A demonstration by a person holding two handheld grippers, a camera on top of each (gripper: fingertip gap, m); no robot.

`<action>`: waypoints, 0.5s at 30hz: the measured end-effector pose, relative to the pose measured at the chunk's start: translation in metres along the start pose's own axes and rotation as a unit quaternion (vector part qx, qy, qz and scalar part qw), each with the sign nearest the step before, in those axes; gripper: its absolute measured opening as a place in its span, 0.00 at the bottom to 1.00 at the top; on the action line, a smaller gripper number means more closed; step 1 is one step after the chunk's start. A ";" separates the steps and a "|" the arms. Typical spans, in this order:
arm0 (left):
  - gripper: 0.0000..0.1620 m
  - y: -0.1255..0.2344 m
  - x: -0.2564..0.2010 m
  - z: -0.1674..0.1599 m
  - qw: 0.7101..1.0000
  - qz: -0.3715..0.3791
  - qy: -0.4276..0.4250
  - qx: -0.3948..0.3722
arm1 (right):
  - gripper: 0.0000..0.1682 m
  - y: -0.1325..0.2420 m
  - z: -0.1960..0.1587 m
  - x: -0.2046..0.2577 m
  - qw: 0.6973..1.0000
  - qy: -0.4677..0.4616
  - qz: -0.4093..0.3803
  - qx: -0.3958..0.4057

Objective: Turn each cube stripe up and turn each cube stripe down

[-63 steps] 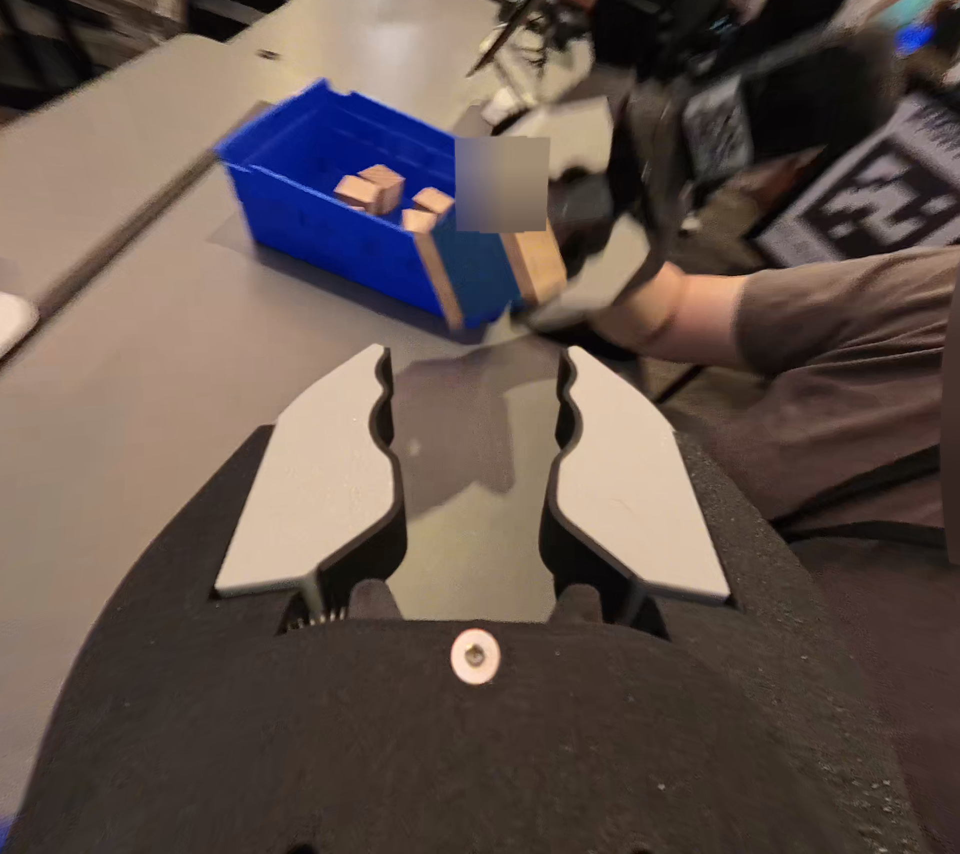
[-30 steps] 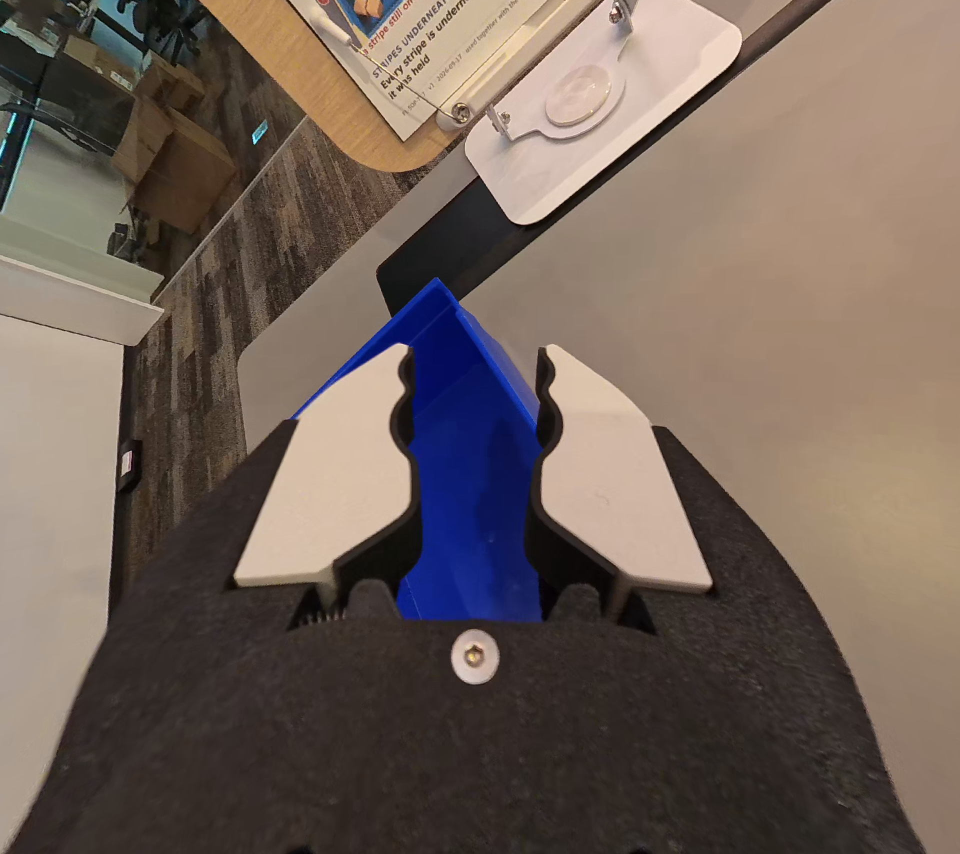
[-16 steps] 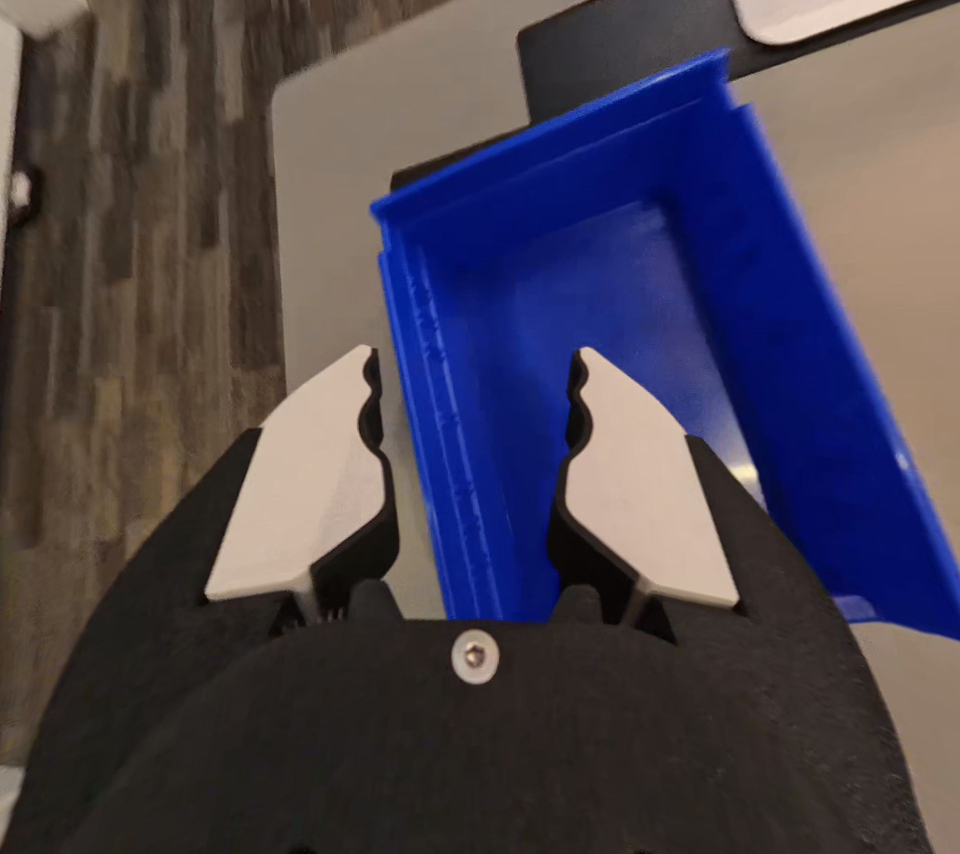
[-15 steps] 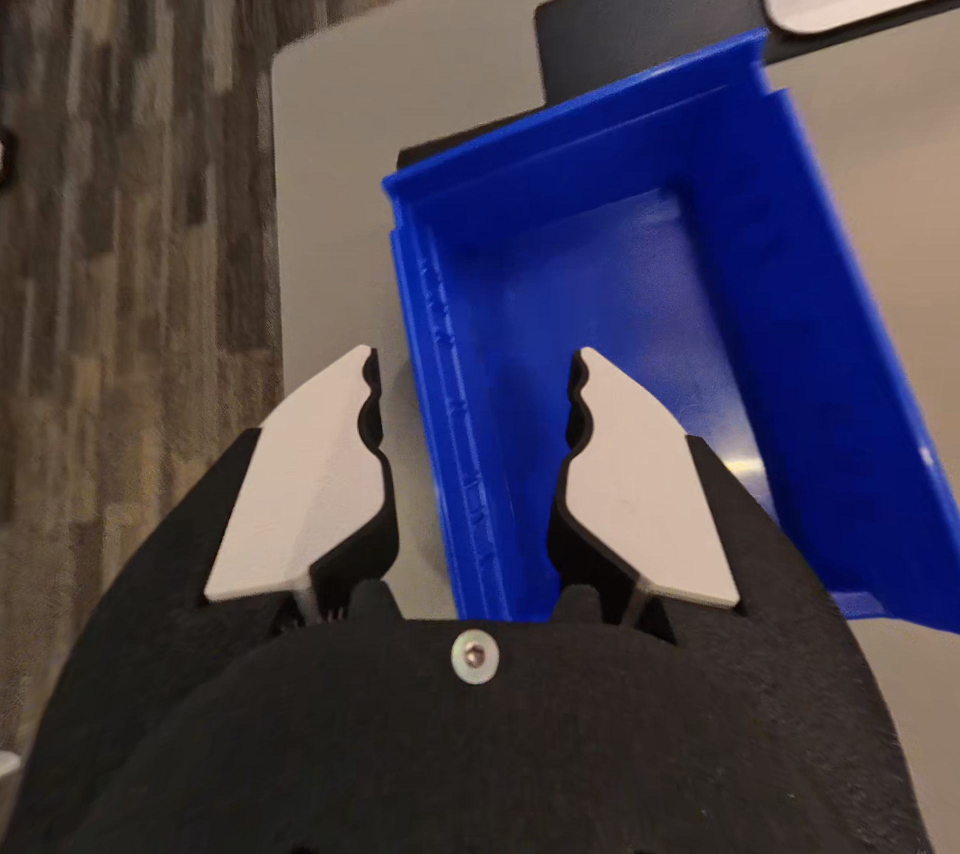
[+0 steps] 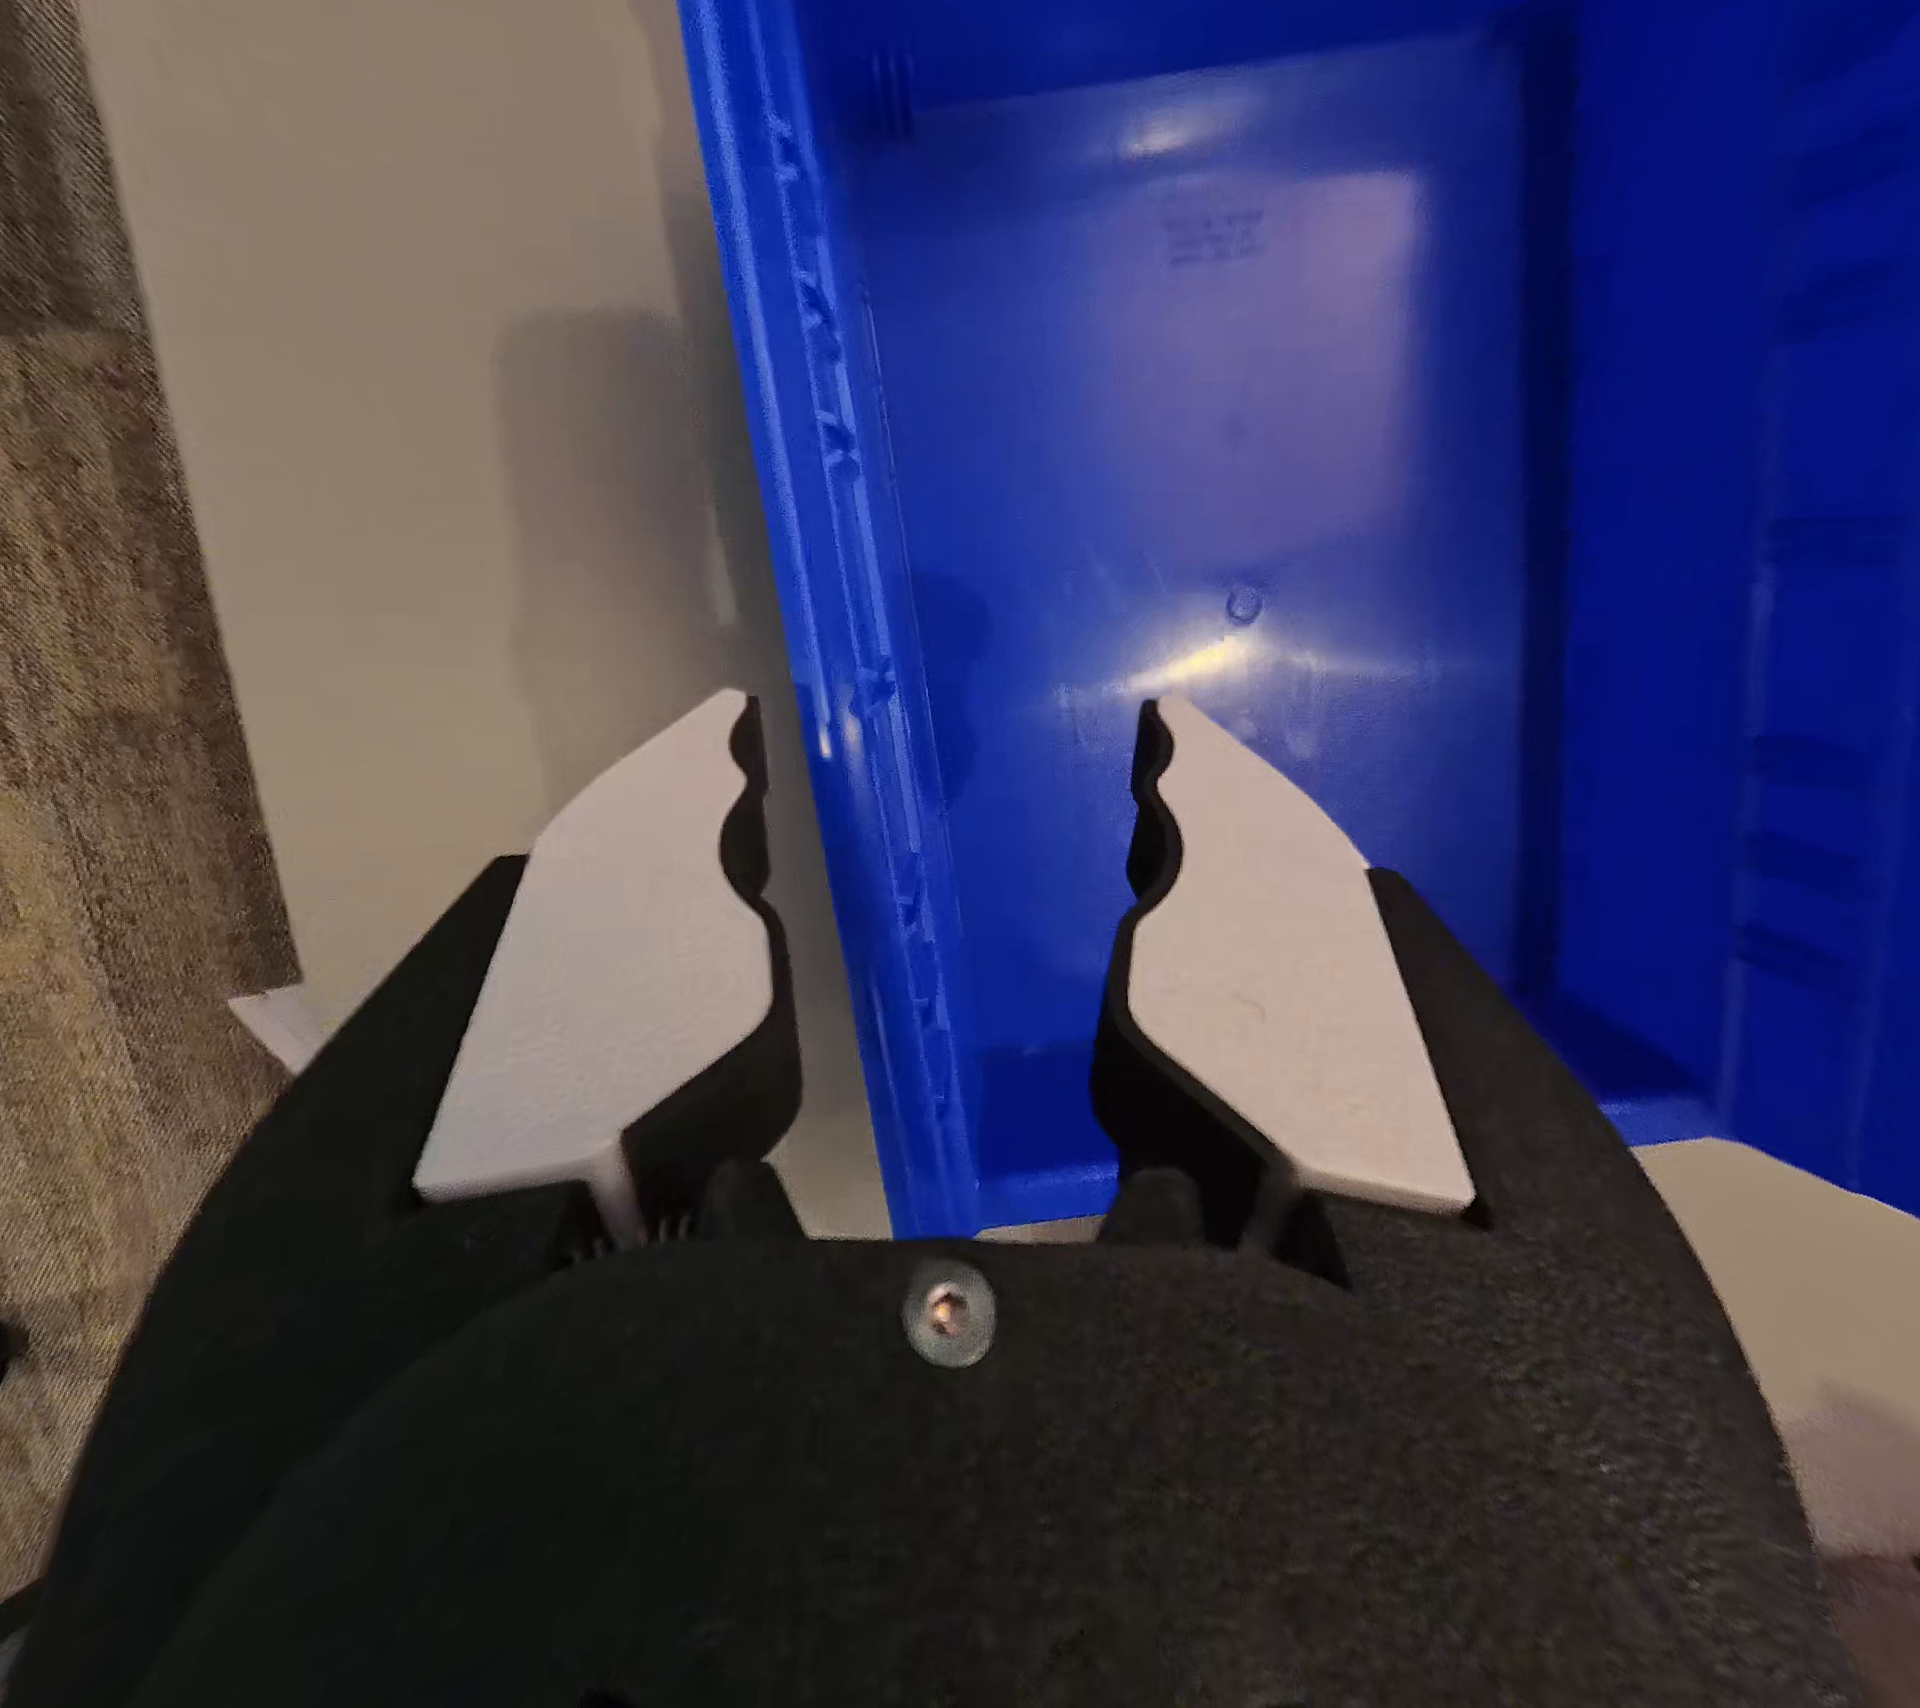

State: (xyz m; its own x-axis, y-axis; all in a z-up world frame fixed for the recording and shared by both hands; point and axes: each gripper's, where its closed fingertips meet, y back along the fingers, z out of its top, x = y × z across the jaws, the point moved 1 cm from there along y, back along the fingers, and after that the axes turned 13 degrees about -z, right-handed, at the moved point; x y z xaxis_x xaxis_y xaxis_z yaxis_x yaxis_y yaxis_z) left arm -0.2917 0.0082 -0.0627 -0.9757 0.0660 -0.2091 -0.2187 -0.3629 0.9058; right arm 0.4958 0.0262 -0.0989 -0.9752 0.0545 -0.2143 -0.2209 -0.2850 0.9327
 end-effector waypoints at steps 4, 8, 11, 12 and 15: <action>0.38 -0.015 0.002 -0.007 0.999 -0.006 0.014 0.036 | 0.03 -0.003 -0.005 0.010 0.998 -0.003 0.055 0.016; 0.34 -0.025 0.008 -0.019 0.997 -0.001 0.025 0.074 | 0.03 -0.003 -0.005 0.010 0.998 -0.002 0.060 0.016; 0.30 -0.032 0.011 -0.026 0.995 -0.003 0.030 0.097 | 0.04 -0.003 -0.005 0.010 0.998 -0.002 0.065 0.016; 0.27 -0.032 0.014 -0.027 0.994 0.004 0.030 0.100 | 0.04 -0.004 -0.004 0.010 0.998 -0.001 0.066 0.016; 0.09 -0.031 0.019 -0.027 0.994 0.015 0.031 0.100 | 0.03 -0.005 -0.004 0.011 0.998 0.002 0.062 0.018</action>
State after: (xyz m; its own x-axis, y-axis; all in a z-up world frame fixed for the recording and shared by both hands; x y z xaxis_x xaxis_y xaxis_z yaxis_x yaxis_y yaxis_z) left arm -0.3032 -0.0042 -0.1050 -0.9803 -0.0015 -0.1977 -0.1945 -0.1719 0.9657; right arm 0.4858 0.0244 -0.1069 -0.9950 0.0164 -0.0982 -0.0992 -0.2556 0.9617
